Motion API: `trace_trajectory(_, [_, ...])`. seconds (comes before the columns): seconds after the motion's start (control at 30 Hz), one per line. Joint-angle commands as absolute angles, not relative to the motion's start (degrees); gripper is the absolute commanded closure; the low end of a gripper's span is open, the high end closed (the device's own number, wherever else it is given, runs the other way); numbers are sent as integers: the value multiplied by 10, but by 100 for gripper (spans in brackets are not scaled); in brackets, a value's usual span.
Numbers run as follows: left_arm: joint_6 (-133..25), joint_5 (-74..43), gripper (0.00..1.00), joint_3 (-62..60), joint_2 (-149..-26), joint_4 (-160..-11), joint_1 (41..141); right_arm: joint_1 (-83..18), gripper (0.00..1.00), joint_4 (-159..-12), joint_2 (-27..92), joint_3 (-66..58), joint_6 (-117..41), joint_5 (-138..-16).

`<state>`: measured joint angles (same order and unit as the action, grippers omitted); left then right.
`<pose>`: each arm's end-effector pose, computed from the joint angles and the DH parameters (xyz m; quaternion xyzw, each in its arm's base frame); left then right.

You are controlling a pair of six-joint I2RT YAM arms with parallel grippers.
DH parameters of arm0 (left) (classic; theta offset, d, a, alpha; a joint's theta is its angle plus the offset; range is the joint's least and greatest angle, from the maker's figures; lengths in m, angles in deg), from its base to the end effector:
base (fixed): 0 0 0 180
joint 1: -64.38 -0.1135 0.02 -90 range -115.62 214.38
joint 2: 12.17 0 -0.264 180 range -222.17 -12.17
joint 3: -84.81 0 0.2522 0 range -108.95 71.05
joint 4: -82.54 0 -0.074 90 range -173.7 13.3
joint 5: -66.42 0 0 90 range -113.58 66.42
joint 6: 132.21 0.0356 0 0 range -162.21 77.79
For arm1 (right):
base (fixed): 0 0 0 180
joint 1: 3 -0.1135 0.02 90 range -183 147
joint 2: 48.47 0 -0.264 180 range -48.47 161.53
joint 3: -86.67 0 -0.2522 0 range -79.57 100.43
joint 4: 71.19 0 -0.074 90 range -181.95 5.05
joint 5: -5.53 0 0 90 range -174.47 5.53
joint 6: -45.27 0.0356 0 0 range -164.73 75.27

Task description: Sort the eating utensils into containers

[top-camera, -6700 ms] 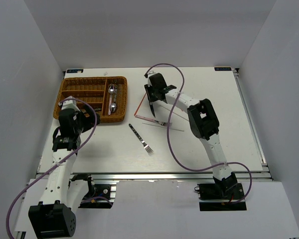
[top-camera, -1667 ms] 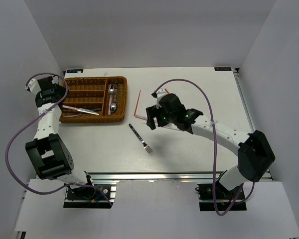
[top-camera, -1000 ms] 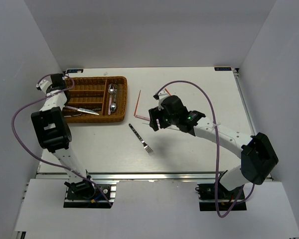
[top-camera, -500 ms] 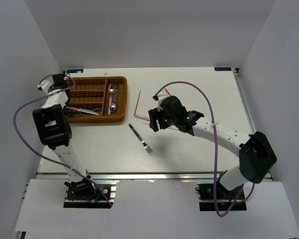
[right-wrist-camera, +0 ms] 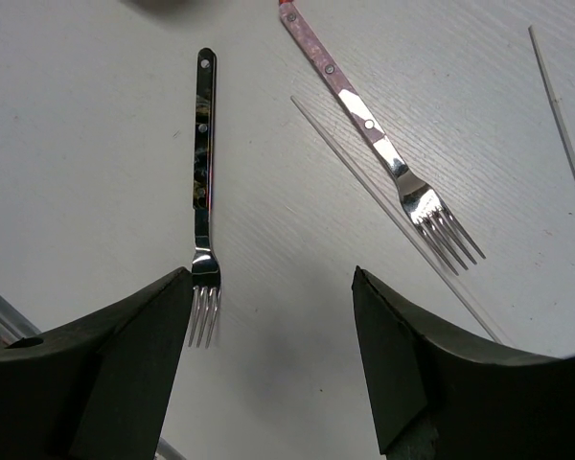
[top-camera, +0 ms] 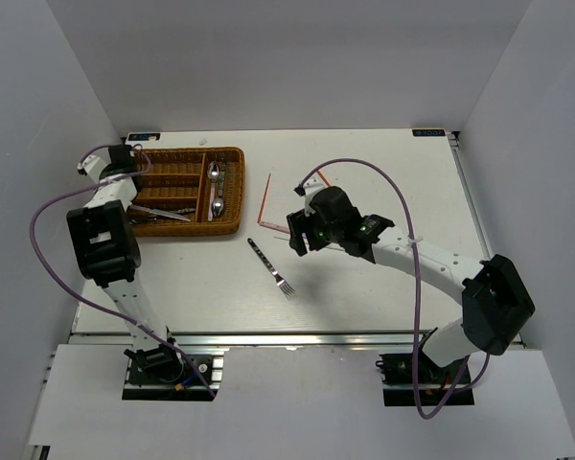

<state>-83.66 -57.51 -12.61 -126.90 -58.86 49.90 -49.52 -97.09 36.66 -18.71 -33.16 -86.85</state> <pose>0.4106 0.1266 0.1925 -0.5044 0.7676 0.2059 0.3377 0.2307 0.2411 0.2655 -0.2591 0.8541 0.2026 0.4030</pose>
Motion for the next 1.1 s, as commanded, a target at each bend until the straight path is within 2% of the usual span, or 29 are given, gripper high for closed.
trace_trajectory(0.0, [-835, -544, 85, -96, -1262, -549, 519, -496, 27, -964, 337, -193, -339, -862])
trace_trajectory(0.07, [-841, -538, 92, -89, -1261, -552, 523, -496, 27, -965, 333, -194, -340, -862])
trace_trajectory(0.1, [-847, -536, 99, -77, -1259, -555, 525, -496, 27, -965, 333, -195, -340, -862])
trace_trajectory(0.43, [-873, -506, 100, 39, -1166, -619, 535, -496, 27, -971, 317, -199, -345, -863])
trace_trajectory(0.57, [-874, -510, 57, 19, -1158, -595, 536, -496, 27, -972, 314, -201, -341, -857])
trace_trajectory(0.6, [-872, -509, 42, 15, -1139, -595, 537, -496, 27, -972, 311, -202, -342, -858])
trace_trajectory(0.7, [-861, -511, 29, -2, -1093, -591, 536, -496, 26, -969, 305, -206, -341, -864])
trace_trajectory(0.8, [-837, -507, 24, -36, -1061, -579, 536, -495, 23, -970, 310, -210, -334, -877])
trace_trajectory(0.87, [-812, -498, 18, -59, -1031, -572, 536, -497, 11, -967, 319, -213, -315, -884])
trace_trajectory(0.97, [-773, -464, 13, -67, -973, -564, 537, -512, 11, -959, 351, -210, -281, -910])
trace_trajectory(1.07, [-730, -387, 2, -39, -882, -573, 536, -541, 11, -962, 394, -190, -252, -958])
